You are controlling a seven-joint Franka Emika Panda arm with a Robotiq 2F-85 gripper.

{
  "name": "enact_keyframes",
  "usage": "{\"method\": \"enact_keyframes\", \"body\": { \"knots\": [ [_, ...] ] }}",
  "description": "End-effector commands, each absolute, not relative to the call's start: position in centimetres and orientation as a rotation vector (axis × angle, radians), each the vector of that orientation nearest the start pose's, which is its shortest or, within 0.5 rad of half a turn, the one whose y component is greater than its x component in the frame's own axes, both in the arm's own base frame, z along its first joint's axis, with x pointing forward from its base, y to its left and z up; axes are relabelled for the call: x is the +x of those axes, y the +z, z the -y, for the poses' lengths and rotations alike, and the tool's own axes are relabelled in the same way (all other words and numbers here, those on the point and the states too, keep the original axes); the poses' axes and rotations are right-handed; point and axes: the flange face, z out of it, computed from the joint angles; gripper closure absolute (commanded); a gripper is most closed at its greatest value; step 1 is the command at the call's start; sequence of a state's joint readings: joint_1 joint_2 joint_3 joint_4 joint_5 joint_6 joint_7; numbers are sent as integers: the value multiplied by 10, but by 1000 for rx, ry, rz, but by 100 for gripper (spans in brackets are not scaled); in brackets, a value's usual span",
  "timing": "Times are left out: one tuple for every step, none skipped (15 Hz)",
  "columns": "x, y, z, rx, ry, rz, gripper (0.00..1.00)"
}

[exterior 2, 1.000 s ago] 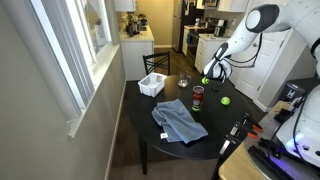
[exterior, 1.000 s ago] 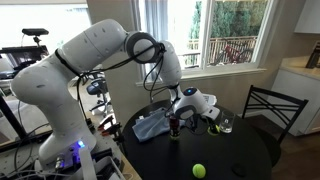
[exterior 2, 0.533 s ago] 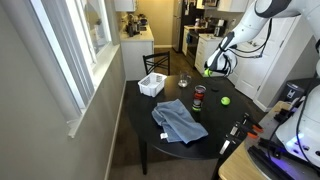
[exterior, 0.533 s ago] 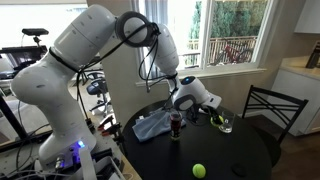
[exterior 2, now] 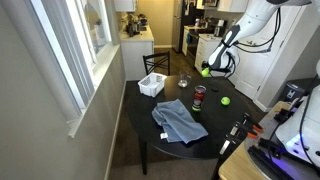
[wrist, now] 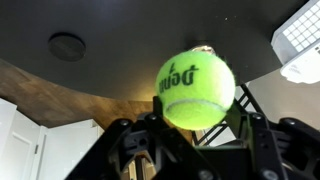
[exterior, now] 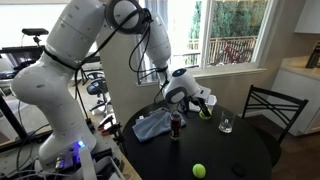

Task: Put one tennis ball in the container.

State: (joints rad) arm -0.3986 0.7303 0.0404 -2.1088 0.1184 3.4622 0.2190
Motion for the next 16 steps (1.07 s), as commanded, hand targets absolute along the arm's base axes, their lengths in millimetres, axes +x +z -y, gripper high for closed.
{"method": "enact_keyframes", "body": {
  "knots": [
    [539,134,190,-2867,-892,-945,63],
    [538,129,181,-2877,-873,-923,63],
    [537,126,173,-2885,-857,-907,63],
    [537,124,165,-2895,-848,-886,63],
    [536,124,157,-2901,-838,-864,63],
    [536,125,149,-2906,-835,-841,63],
    [536,128,142,-2911,-836,-818,63],
    [535,130,135,-2914,-833,-793,63],
    [534,133,129,-2919,-832,-768,63],
    [533,135,123,-2922,-828,-747,63],
    [529,134,116,-2931,-814,-724,63],
    [527,136,110,-2936,-809,-701,63],
    [513,140,105,-2945,-783,-677,63],
    [509,142,99,-2951,-775,-660,63],
    [502,143,95,-2960,-760,-643,63],
    [495,143,92,-2969,-746,-629,63]
  ]
}}
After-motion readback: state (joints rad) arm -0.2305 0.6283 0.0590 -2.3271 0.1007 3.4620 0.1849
